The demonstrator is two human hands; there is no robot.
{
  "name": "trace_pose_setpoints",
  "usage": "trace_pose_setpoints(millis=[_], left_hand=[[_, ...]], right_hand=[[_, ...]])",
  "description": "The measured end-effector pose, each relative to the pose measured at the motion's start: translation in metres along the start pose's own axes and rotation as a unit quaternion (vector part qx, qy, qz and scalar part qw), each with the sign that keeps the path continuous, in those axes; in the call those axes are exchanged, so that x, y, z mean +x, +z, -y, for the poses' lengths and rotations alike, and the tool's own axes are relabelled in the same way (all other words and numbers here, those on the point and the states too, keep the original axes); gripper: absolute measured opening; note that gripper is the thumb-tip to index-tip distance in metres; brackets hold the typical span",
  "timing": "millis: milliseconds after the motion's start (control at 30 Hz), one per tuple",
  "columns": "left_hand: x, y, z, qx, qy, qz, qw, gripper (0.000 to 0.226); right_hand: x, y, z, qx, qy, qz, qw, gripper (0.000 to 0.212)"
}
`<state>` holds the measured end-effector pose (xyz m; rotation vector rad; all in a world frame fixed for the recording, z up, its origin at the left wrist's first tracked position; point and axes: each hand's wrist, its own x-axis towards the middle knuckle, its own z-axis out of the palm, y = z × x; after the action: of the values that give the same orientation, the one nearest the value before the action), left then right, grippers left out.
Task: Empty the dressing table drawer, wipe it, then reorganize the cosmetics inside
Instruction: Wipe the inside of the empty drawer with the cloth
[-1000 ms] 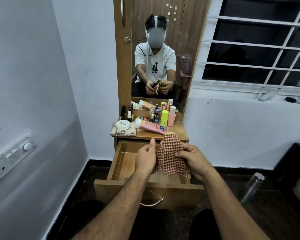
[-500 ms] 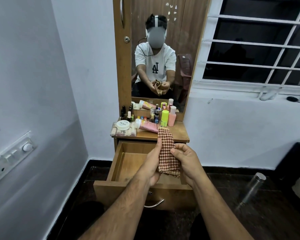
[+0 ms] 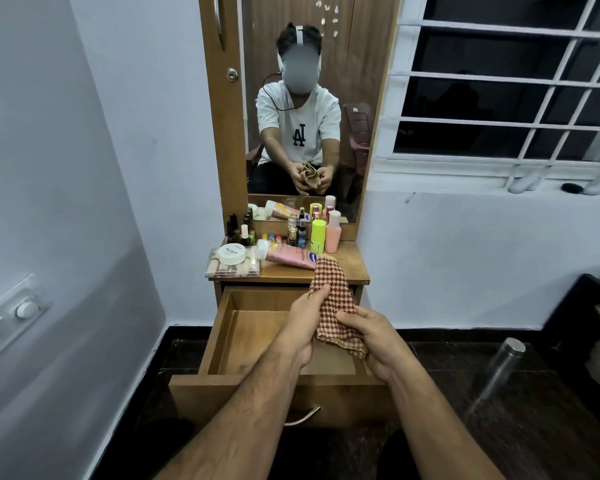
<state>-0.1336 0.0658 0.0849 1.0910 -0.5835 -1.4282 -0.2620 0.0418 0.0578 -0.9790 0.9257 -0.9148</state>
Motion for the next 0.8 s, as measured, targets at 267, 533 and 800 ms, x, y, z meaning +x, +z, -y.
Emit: trace_pose_setpoints(millis=[267, 533, 800], left_hand=[[0.056, 0.015, -0.003, 0.173, 0.036, 0.015, 0.984, 0.026], [0.131, 0.058, -0.03, 0.301, 0.151, 0.03, 0.941, 0.038], [0.163, 0.066, -0.001, 0.547, 0.227, -0.049, 0.804, 0.035]], right_hand=[[0.049, -0.03, 0.011, 0.017, -0.029, -0.11, 0.993, 0.025], [0.123, -0.049, 0.054, -0.065, -0.104, -0.235, 0.964, 0.009], [0.188, -0.067, 0.054, -0.402, -0.033, -0.288, 0.869, 0.017]])
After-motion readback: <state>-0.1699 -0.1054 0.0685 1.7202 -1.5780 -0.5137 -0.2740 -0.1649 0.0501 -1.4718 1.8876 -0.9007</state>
